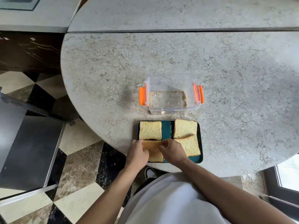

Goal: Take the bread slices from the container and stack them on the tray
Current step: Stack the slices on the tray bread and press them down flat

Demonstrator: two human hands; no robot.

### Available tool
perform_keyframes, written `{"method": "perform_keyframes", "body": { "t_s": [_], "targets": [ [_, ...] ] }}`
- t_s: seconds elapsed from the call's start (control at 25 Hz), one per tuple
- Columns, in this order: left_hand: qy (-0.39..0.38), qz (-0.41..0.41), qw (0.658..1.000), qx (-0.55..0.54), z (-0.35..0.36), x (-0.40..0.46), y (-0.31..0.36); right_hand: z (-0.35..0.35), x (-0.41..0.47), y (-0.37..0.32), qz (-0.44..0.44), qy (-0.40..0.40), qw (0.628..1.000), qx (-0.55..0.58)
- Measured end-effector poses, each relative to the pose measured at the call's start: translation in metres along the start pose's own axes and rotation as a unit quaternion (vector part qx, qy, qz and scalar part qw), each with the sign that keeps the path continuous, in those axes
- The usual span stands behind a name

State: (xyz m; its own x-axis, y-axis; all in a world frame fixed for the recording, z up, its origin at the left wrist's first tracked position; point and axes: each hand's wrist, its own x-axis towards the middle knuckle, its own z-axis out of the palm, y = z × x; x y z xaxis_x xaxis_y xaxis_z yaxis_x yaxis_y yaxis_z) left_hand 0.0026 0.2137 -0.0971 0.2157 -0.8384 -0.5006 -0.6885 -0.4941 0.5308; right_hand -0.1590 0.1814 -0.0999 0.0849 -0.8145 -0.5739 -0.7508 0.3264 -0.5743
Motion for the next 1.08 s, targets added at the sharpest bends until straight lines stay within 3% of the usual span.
{"method": "perform_keyframes", "body": {
  "t_s": [0.52, 0.76, 0.92, 1.08],
  "targets": [
    [-0.008, 0.020, 1.000, 0.005, -0.003, 0.002, -0.012, 0.004, -0.001, -0.004, 0.003, -0.024, 0.999, 0.032],
    [-0.001, 0.041, 0.999, -0.007, -0.001, -0.002, -0.021, 0.009, -0.012, -0.003, 0.005, 0.015, 0.999, 0.030],
    [0.057, 0.139, 0.984, 0.091, -0.002, 0.000, -0.022, 0.006, -0.005, -0.016, -0.030, 0.074, 0.997, 0.017],
    [0.008, 0.240, 0.945, 0.222, -0.002, 0.009, -0.028, 0.011, -0.001, -0.029, -0.049, 0.068, 0.996, 0.014]
  ]
}}
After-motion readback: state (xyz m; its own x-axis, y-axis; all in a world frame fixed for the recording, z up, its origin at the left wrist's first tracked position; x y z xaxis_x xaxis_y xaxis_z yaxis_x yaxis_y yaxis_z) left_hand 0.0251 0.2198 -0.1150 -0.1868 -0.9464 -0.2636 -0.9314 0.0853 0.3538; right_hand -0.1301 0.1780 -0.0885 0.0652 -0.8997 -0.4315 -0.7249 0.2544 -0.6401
